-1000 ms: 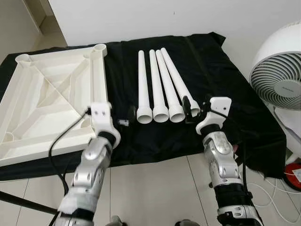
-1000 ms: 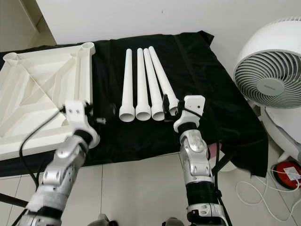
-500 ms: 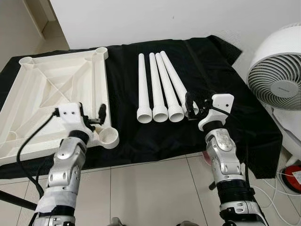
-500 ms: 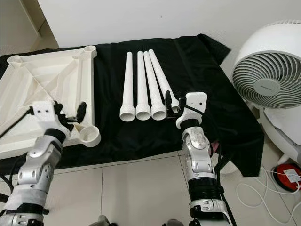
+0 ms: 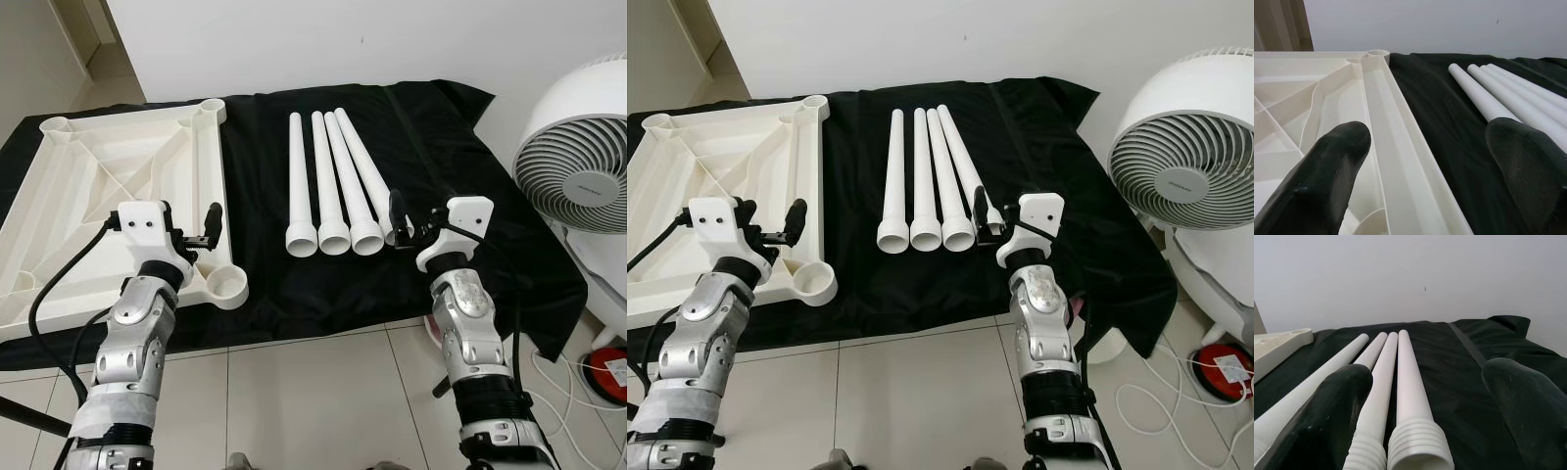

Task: Building children table

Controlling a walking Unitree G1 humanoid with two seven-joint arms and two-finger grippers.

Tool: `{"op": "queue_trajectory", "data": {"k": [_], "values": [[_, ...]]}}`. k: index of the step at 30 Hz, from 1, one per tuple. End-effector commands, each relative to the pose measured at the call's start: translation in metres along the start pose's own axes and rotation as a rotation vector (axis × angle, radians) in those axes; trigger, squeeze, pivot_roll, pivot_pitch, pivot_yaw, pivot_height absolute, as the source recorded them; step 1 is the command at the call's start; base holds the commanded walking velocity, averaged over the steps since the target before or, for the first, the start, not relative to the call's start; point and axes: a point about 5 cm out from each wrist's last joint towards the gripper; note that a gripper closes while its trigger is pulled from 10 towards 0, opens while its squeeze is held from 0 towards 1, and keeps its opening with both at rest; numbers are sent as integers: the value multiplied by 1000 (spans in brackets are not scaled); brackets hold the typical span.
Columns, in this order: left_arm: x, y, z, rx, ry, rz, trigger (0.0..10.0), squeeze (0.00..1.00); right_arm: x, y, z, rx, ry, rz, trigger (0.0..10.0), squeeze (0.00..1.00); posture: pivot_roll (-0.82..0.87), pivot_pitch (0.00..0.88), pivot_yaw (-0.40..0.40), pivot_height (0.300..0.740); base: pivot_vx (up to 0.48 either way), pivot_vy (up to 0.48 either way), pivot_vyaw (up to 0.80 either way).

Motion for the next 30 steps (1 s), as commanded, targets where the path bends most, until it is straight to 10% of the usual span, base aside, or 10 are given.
{"op": "queue_trajectory", "data": {"k": [1, 30], "values": [[8, 2, 0, 8, -21, 70, 10000, 0, 3, 1, 0, -2, 33, 28, 10000, 0, -80, 17, 66, 740, 0, 0, 0], [4, 19, 7, -7, -94, -10, 10000, 0, 4, -2, 14, -33, 31, 75, 10000, 0, -46, 40, 45, 740, 0, 0, 0]]}}
Point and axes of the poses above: a point about 5 cm out from each wrist's last joint towards the gripper, its own y axis pointing back from the gripper into the wrist, its own z axis along the axis of the wrist's last joint, x = y × z, and after that the axes turned 1 degree about -y, right-handed
